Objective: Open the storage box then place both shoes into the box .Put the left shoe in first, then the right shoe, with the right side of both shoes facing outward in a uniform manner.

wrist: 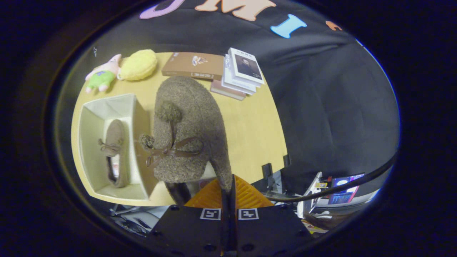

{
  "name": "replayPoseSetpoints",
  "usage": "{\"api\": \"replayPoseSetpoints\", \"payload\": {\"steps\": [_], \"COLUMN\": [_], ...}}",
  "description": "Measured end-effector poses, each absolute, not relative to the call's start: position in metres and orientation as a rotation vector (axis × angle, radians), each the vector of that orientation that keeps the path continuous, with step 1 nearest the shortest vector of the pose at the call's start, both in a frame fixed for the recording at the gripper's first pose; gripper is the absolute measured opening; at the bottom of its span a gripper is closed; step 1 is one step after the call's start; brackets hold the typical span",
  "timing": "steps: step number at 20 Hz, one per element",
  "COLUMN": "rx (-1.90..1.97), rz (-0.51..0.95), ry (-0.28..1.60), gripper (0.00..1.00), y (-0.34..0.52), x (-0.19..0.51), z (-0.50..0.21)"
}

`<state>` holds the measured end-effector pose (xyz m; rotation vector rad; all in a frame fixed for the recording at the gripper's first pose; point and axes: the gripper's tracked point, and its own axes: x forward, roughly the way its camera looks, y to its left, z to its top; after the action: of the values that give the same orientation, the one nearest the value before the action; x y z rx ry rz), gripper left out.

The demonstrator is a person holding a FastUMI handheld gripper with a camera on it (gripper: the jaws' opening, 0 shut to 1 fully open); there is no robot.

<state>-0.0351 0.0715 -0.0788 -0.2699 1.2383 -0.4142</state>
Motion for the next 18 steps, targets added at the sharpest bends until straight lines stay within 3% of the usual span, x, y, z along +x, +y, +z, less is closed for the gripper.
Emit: {"api": "replayPoseSetpoints", "payload": {"steps": [9, 18], "rx": [-0.163, -0.215], "rz": [-0.237, -0.187], "ry": [1.26, 1.409], "gripper": [0.04, 0.06], "y": [0.203, 0.216], "x": [-0.023, -0.015], "z": [-0.118, -0.206]}}
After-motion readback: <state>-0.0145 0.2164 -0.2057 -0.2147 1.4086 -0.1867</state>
